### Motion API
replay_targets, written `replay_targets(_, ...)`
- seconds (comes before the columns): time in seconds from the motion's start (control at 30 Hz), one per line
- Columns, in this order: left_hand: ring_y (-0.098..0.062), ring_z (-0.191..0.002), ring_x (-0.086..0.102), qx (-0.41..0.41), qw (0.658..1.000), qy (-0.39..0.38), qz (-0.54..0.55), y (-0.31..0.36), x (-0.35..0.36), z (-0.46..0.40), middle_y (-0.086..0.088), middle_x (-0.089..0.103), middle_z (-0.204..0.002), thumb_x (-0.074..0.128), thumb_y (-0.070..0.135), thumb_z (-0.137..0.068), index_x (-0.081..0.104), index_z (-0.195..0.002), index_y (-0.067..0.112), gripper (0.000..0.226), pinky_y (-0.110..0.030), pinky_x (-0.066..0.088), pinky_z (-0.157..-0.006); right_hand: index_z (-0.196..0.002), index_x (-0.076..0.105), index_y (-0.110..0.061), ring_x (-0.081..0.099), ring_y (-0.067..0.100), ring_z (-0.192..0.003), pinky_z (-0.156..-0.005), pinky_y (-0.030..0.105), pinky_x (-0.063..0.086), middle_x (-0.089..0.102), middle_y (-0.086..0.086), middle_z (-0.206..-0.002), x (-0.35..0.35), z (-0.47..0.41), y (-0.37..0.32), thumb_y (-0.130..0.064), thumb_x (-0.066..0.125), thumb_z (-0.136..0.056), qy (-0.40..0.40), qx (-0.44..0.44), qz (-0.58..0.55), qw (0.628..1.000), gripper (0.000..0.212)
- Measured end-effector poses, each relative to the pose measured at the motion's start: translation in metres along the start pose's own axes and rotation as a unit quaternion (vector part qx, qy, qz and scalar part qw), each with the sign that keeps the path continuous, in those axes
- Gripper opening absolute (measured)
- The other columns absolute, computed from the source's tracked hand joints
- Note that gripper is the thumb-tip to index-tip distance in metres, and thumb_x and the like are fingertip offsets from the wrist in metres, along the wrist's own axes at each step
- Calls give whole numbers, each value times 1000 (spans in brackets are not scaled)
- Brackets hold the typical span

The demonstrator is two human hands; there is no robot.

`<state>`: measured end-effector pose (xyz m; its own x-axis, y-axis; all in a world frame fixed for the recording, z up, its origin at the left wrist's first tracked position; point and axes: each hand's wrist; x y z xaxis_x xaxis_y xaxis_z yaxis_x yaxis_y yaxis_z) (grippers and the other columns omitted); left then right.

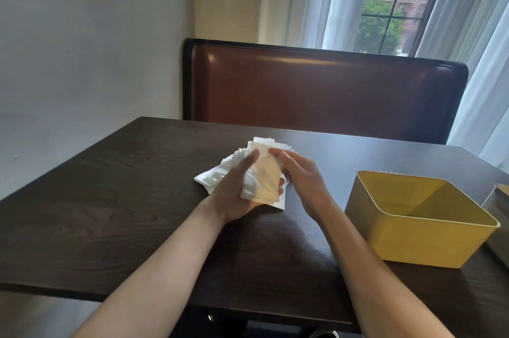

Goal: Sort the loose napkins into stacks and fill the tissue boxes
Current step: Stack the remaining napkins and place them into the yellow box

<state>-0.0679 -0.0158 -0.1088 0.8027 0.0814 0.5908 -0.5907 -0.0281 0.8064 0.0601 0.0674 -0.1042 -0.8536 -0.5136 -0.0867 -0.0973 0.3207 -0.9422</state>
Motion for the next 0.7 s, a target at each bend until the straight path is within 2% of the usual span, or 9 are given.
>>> replay_targets(0.07,-30,-95,65,-1,1000,24,-10,1,0,-1,-17,69,-110,48,29,-101,67,-121,7,35,-45,50,-98,-109,72,-24,62,7,-81,-69,12,49,70,-8,-96,-1,-1,0,-31,46,-104,13,7,1,1000,28)
replay_targets(0.13,-29,-93,67,20,997,58,38,4,-1,-2,-20,68,-108,45,23,-102,62,-122,3,33,-41,55,-89,-108,70,-21,63,11,-82,-66,14,51,70,-2,-97,-3,-2,1,-31,45,-104,79,36,-11,996,27)
replay_targets(0.2,-30,-91,69,54,990,99,89,8,-4,-4,-23,67,-108,46,25,-103,63,-116,1,32,-38,58,-85,-106,70,-15,62,12,-85,-71,22,50,71,2,-99,-10,-4,5,-29,47,-103,139,65,73,985,27)
replay_targets(0.3,-29,-80,72,65,980,145,123,10,-9,-6,-23,71,-97,49,28,-102,65,-106,2,31,-35,62,-68,-95,73,-15,62,20,-89,-78,34,48,71,3,-96,-16,-9,20,-30,56,-97,84,123,273,950,22)
replay_targets(0.33,-29,-77,72,58,978,159,122,9,-9,-6,-23,72,-95,49,29,-102,65,-106,1,32,-35,61,-66,-98,73,-15,63,21,-91,-79,34,48,70,3,-96,-14,-10,23,-31,60,-94,54,144,292,944,21)
replay_targets(0.43,-29,-73,70,33,976,192,94,8,-12,-6,-21,71,-93,48,31,-101,67,-103,1,35,-33,59,-62,-126,64,-15,62,17,-103,-95,38,50,68,-4,-108,-7,-10,30,-39,70,-84,17,147,317,937,49)
replay_targets(0.5,-29,-75,68,23,974,205,93,7,-14,-7,-19,71,-91,47,31,-101,67,-100,1,36,-32,57,-62,-127,61,-17,60,17,-105,-99,42,48,63,-7,-102,-3,-8,29,-37,73,-83,7,129,338,932,50)
replay_targets(0.57,-29,-77,68,17,973,208,98,7,-14,-8,-19,70,-97,47,31,-101,65,-105,1,35,-30,58,-56,-125,63,-17,61,17,-99,-96,41,49,62,-8,-94,-1,-7,29,-29,74,-82,13,109,332,937,46)
replay_targets(0.7,-29,-74,69,21,972,213,100,6,-16,-10,-20,70,-94,48,31,-101,65,-108,1,35,-31,59,-58,-121,68,-15,67,15,-88,-87,37,58,69,0,-94,-4,-8,28,-15,79,-75,112,112,164,974,47)
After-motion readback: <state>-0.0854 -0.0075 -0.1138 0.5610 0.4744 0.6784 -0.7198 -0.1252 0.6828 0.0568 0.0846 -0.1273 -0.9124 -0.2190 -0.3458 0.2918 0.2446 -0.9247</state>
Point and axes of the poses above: each hand's wrist, its own z-axis away from the middle knuckle, its own x-axis out of the palm, y = z × x
